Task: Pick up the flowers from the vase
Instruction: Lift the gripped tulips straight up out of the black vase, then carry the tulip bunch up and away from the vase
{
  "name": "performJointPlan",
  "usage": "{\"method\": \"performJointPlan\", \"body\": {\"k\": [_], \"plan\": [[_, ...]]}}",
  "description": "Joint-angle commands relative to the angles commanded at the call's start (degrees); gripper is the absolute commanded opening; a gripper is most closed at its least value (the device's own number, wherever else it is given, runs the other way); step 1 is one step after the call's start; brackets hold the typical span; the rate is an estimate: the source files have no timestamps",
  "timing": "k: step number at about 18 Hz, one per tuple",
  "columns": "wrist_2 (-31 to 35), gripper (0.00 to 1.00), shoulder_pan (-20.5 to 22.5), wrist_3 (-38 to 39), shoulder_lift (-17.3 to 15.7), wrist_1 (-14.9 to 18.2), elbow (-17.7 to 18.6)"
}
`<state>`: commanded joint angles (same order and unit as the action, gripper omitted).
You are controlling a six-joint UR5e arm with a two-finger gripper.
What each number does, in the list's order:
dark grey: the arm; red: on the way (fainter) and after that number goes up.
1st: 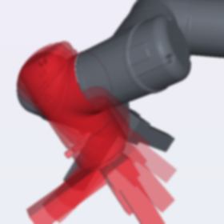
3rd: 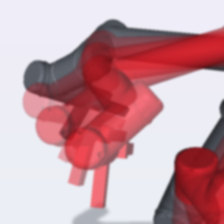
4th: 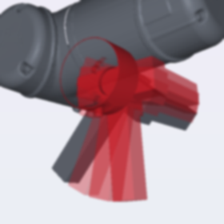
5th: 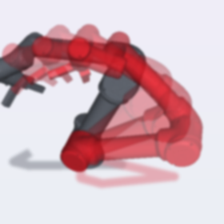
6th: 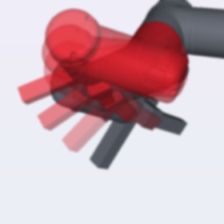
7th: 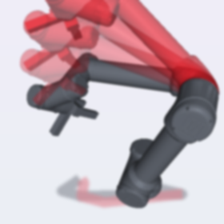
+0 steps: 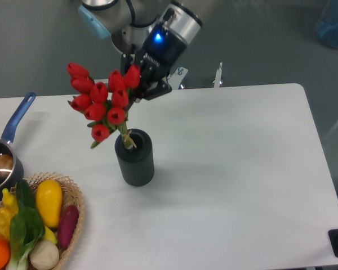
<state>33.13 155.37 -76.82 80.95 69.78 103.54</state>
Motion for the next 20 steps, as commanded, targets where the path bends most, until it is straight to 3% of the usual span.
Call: {"method": "performJointPlan", "body": {"k": [4, 9, 14, 16, 20], "plan": [[-0.26, 0.0, 4.75, 3.68, -0.53, 0.09, -2.11], [-0.7, 0.0, 7.22, 9.22, -0.53, -0.35, -6.59], [0.0, 0.0, 10.9, 10.29, 0.44, -0.87, -6.95], [6.81, 0.0, 14.15, 8.8, 1.31, -0.88, -6.52], [29.13, 0.0, 13.99, 0.28, 7.28, -0.96, -8.0]]}}
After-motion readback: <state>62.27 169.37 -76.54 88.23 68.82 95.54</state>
